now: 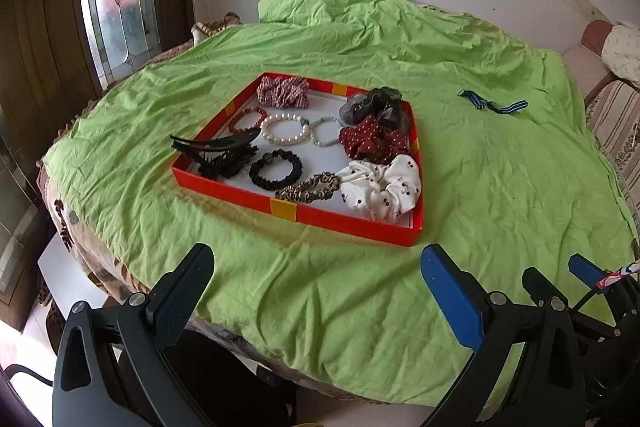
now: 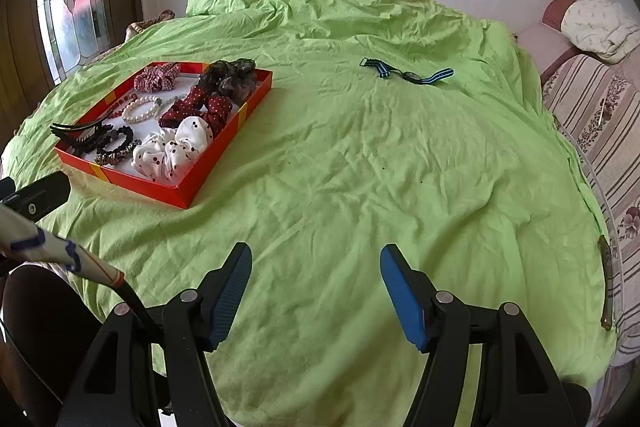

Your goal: Organize jewelry

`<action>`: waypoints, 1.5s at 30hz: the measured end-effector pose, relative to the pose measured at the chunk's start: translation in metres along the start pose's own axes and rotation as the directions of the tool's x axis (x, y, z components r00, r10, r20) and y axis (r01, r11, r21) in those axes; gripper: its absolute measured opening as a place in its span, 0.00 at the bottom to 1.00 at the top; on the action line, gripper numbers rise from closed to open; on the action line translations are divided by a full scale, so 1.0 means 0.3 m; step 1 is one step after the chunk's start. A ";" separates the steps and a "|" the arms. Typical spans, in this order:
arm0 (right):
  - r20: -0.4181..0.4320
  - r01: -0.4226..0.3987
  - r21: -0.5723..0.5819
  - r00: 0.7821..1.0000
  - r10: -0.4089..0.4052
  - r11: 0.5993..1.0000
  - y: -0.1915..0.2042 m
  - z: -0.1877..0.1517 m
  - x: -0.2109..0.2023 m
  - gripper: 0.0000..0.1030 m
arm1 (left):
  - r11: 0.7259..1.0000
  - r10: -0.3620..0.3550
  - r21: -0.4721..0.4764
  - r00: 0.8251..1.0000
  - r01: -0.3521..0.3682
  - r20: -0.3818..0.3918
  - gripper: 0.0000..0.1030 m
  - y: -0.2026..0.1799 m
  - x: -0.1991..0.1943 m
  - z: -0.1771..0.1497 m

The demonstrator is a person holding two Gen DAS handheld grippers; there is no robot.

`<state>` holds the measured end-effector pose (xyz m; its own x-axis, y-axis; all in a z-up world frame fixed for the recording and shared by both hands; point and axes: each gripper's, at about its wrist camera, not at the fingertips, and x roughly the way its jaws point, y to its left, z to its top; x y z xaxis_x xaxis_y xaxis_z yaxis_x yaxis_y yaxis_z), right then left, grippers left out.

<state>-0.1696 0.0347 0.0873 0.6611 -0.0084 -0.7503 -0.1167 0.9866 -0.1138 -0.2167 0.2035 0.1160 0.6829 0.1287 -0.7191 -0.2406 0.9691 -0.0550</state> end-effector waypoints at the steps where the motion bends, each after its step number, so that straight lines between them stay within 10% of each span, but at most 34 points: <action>1: -0.003 -0.001 -0.001 1.000 0.001 1.000 0.001 0.000 0.003 0.69 | 1.000 -0.001 -0.003 1.000 0.001 -0.009 1.00 0.005 0.007 -0.001; 12: -0.061 -0.179 -0.015 0.982 0.178 0.984 0.061 0.083 0.085 0.69 | 0.998 0.020 -0.059 0.999 -0.022 -0.040 1.00 0.102 0.067 0.014; 20: -0.213 -0.288 -0.122 0.942 0.259 0.950 0.254 0.117 0.275 0.24 | 0.990 0.024 -0.134 0.997 -0.034 -0.076 1.00 0.220 0.122 0.014; 33: -0.236 -0.299 -0.078 0.932 0.274 0.951 0.259 0.124 0.271 0.29 | 0.986 0.027 -0.161 0.996 -0.039 -0.080 1.00 0.275 0.162 0.020; 45: -0.075 -0.134 -0.056 0.989 0.129 0.989 0.136 0.118 0.133 0.48 | 0.995 0.030 -0.095 0.999 -0.034 -0.038 1.00 0.176 0.095 0.028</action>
<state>-0.1216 0.0802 0.0758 0.5830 0.1070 -0.8054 -0.2454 0.9682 -0.0490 -0.2039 0.2602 0.0985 0.6487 0.1501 -0.7461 -0.3279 0.9398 -0.0961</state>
